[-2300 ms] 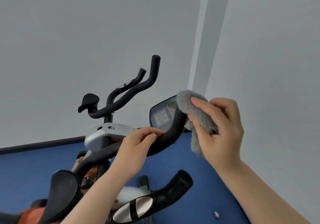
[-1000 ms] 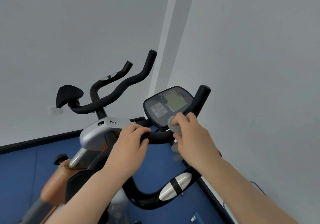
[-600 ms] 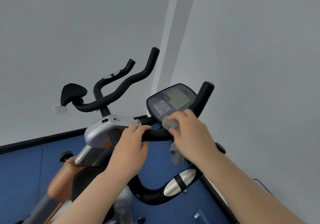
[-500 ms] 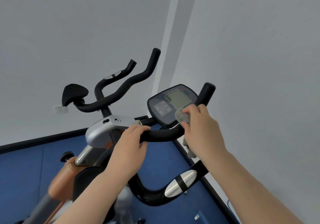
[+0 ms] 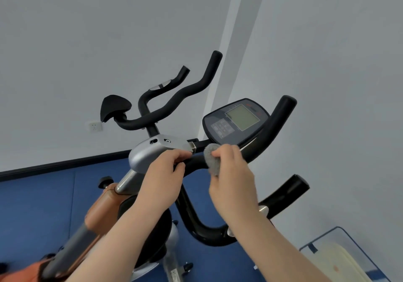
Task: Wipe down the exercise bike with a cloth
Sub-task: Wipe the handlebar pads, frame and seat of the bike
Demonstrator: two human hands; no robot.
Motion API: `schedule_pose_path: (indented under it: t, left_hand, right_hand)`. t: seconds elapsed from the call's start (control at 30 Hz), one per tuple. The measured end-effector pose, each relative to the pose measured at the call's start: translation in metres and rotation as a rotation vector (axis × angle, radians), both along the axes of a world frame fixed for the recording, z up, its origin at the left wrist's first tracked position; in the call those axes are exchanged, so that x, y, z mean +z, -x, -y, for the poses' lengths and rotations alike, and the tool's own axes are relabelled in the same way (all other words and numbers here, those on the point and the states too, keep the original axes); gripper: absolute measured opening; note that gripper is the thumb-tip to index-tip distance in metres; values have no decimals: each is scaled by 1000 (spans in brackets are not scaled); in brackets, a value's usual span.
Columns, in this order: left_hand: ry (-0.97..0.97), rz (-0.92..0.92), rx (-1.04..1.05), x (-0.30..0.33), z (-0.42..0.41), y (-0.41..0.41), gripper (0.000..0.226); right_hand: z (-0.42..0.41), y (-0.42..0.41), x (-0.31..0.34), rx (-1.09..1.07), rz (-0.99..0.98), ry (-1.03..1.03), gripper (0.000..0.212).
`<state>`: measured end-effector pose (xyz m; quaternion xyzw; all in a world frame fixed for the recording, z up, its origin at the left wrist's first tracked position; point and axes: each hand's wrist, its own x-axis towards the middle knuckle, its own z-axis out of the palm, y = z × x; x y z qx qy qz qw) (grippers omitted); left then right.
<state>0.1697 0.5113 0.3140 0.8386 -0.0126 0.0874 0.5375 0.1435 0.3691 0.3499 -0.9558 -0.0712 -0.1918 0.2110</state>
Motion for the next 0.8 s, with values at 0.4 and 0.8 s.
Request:
schedule_pose_path:
  t: [0.4,0.8]
  left_hand:
    - [-85,-6,69,-1,-1,2,36]
    - [-59,25,-15,1,-6,4,39]
  right_hand:
    - [2,-16,13,25,27,15,29]
    - [-10,-17,4,131,-106,-28,40]
